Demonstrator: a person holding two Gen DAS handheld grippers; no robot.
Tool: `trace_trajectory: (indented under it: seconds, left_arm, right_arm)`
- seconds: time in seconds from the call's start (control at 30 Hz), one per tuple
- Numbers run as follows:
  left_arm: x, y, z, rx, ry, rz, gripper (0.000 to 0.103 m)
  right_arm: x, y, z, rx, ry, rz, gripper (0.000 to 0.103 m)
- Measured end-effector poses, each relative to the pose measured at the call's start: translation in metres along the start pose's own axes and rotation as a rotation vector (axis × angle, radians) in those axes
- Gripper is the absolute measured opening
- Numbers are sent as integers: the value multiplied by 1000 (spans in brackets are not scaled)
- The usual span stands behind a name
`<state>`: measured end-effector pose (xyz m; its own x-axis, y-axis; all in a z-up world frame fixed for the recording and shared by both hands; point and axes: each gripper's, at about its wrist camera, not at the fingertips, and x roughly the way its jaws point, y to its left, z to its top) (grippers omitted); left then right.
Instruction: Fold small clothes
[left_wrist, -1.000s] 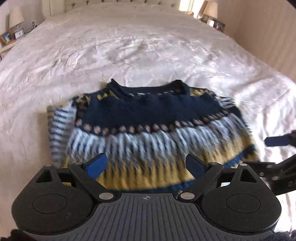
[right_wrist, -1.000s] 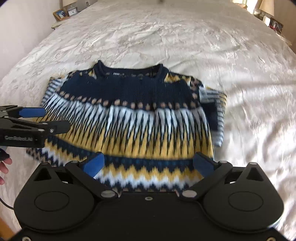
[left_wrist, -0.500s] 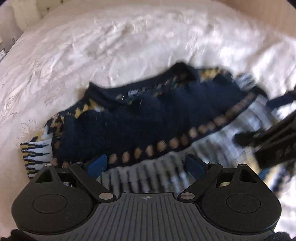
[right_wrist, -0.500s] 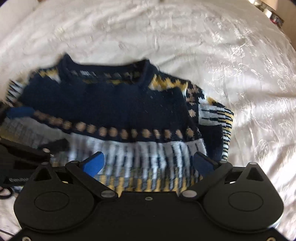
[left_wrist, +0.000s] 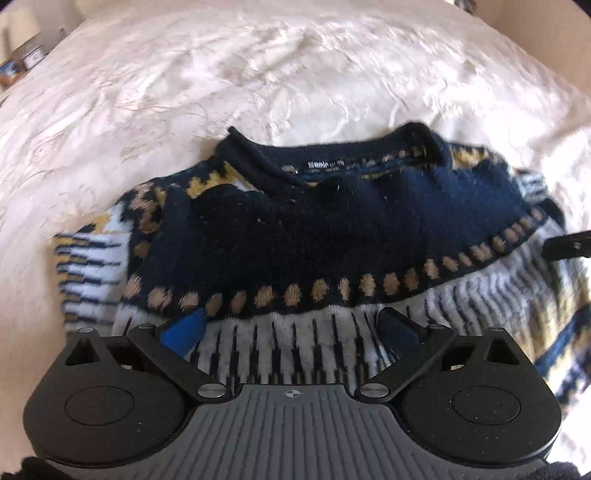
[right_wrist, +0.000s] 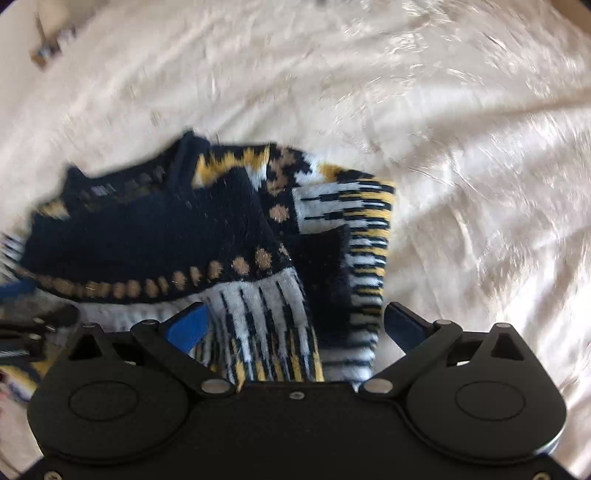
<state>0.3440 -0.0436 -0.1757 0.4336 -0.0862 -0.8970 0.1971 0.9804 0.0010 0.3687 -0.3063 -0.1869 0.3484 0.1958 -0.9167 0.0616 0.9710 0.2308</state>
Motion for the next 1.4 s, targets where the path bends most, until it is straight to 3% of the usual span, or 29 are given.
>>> trace_trajectory:
  seconds: [0.23, 0.57, 0.73, 0.9, 1.1, 1.23, 1.4]
  left_arm:
    - [-41, -13, -27, -150, -22, -21, 101]
    - [-56, -54, -57, -234, 62, -4, 101]
    - [-65, -67, -59, -247, 64, 9, 101]
    - [-56, -74, -60, -275, 105, 10, 101]
    - [-27, -72, -85, -411, 201, -8, 101]
    - [-15, -77, -88, -377, 208, 10, 102]
    - [-8, -79, -86, -422, 202, 34, 102]
  right_arm:
    - [-12, -63, -25, 155, 6, 250, 102]
    - [16, -75, -13, 175, 83, 381, 103]
    - [23, -76, -8, 172, 100, 487, 103]
    - [30, -75, -8, 149, 109, 491, 103]
    - [27, -65, -13, 93, 92, 452, 103]
    - [27, -55, -16, 40, 75, 415, 103]
    - [28, -57, -14, 30, 84, 429, 103]
